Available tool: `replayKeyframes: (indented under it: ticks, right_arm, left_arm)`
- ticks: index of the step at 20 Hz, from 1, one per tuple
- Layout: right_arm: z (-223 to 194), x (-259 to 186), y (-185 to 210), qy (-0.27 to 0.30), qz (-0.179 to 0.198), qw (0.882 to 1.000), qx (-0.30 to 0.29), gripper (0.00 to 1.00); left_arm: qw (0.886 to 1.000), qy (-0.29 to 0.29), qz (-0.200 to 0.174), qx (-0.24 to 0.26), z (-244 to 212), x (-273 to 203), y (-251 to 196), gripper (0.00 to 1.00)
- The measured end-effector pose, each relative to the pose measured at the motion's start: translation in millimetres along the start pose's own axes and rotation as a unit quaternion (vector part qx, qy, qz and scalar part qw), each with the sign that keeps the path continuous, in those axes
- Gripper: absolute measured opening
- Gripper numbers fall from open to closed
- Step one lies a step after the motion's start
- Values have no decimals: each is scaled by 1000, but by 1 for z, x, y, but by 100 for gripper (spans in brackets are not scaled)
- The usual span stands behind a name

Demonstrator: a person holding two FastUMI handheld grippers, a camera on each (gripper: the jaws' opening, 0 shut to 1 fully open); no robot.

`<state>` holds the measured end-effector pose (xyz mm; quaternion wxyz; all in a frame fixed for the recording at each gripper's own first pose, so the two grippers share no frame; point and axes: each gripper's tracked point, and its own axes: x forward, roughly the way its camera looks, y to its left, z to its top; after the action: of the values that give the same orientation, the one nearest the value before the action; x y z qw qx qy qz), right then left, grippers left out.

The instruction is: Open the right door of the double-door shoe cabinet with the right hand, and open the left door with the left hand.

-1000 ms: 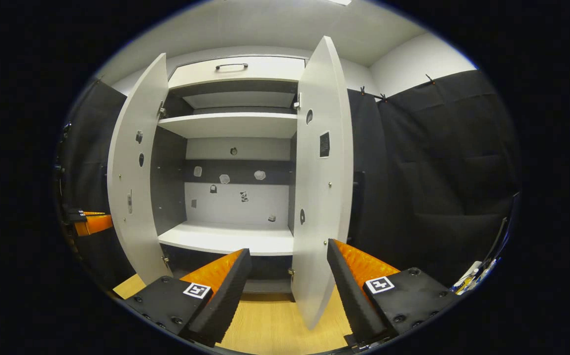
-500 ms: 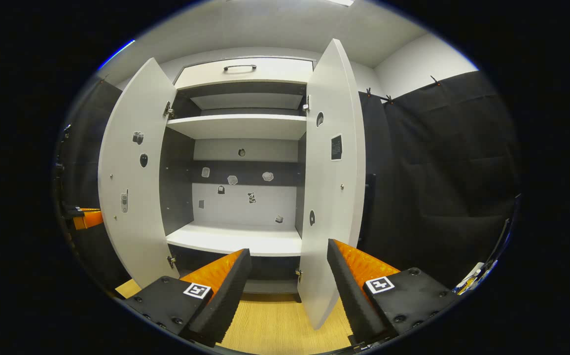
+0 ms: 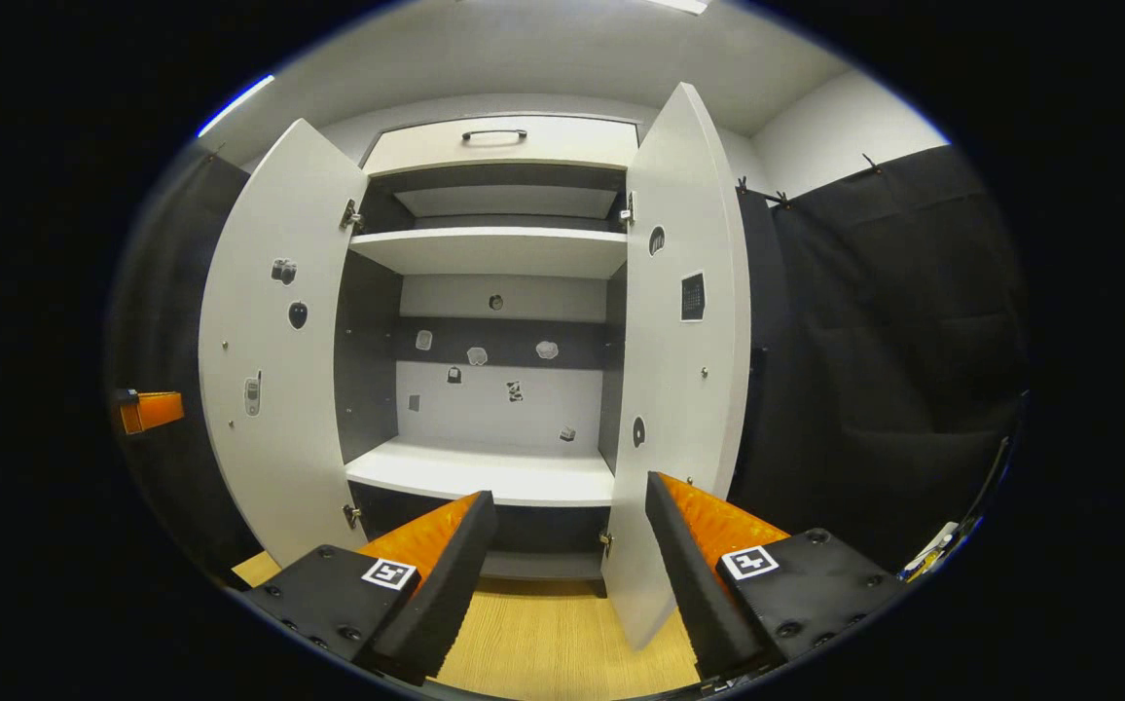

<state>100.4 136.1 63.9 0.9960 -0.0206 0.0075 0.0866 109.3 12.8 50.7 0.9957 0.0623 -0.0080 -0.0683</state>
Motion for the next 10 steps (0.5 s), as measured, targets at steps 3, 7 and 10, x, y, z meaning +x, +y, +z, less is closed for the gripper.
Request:
replayKeyframes:
  ticks: [3, 7, 10]
  right_arm:
    - [1, -1, -4, -3, -9, 1000, -2, 98]
    - [2, -8, -15, -6, -20, 1000, -7, 94]
    - [0, -11, -20, -5, -26, 1000, -5, 94]
  left_arm:
    - [1000, -4, -14, -1, 4, -2, -15, 5]
    - [999, -2, -33, -5, 2, 2, -34, 15]
    - [999, 6, -41, -22, -2, 6, -44, 20]
